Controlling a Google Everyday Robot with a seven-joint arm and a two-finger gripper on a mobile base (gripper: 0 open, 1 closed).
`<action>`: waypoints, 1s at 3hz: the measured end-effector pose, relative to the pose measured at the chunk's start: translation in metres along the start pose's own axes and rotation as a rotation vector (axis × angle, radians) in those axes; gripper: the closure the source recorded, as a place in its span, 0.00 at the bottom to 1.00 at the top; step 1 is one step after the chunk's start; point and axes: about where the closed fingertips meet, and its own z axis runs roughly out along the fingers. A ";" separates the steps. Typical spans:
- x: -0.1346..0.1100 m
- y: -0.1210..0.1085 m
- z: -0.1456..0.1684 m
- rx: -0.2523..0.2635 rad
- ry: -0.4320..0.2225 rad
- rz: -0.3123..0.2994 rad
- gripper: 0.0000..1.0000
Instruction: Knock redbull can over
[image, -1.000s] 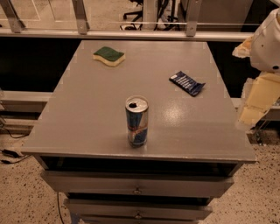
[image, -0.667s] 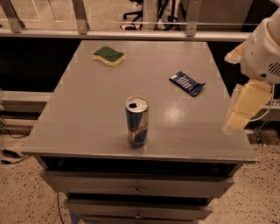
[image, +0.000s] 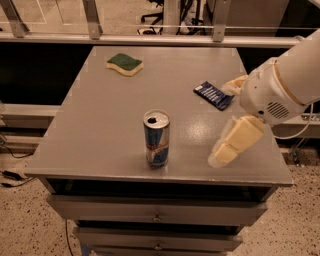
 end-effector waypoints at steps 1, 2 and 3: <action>-0.026 0.011 0.027 -0.068 -0.168 0.015 0.00; -0.066 0.022 0.061 -0.157 -0.416 0.032 0.00; -0.089 0.026 0.075 -0.200 -0.546 0.045 0.00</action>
Offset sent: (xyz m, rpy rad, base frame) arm 0.0192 0.1169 -0.0196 0.6121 0.0013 0.1598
